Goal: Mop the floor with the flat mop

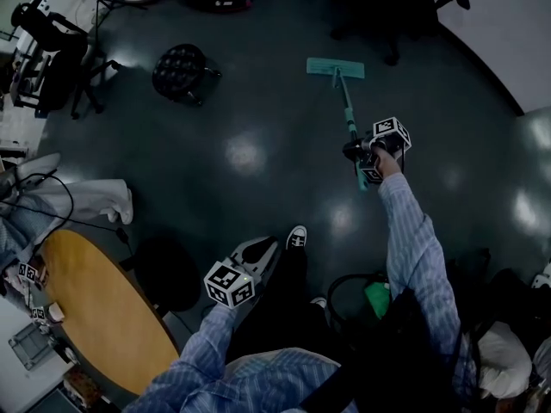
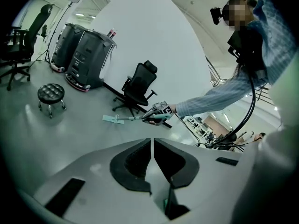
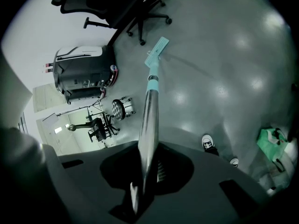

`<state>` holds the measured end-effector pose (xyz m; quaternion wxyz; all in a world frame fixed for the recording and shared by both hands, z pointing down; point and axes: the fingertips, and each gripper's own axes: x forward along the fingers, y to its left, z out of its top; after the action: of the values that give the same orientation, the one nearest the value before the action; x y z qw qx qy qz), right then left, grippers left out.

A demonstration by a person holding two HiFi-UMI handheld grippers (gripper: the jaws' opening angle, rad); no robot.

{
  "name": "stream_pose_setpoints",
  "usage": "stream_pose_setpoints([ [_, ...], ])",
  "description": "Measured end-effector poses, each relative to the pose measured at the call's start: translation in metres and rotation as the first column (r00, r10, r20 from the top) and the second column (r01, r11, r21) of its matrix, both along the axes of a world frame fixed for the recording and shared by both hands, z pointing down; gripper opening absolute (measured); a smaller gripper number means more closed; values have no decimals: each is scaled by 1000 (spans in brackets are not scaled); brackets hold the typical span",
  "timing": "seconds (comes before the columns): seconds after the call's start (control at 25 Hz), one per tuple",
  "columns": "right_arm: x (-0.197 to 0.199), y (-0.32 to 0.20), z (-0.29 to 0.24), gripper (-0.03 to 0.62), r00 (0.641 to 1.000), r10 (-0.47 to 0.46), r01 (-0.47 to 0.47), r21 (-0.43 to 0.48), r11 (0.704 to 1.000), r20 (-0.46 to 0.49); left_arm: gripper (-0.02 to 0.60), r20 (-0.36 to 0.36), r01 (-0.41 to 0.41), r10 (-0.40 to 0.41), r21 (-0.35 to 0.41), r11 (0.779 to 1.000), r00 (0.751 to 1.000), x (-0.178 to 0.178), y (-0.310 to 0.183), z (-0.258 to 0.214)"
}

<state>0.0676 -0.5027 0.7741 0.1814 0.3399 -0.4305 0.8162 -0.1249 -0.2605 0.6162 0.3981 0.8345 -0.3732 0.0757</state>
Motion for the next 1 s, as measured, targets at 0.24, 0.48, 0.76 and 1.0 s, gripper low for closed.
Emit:
stream_pose_setpoints([
  [0.24,0,18,3,57,1000,3,-3,-7,1000,1,26,1,-4,4,24,1000,1000,8,-7,-6],
  [0.48,2,90,-8,57,1000,19,-18,-28,999,18,26,-6,-14,15,69,997,1000,10,7,-23],
  [0.76,25,215,-24,57,1000,-9,10,-50,999,13,25,-9,-47,48,109,993,999,29,53,-49],
  [1.0,37,330,-35,57,1000,-15,15,-66,998,11,26,-13,-76,78,150,986,997,45,109,-72],
])
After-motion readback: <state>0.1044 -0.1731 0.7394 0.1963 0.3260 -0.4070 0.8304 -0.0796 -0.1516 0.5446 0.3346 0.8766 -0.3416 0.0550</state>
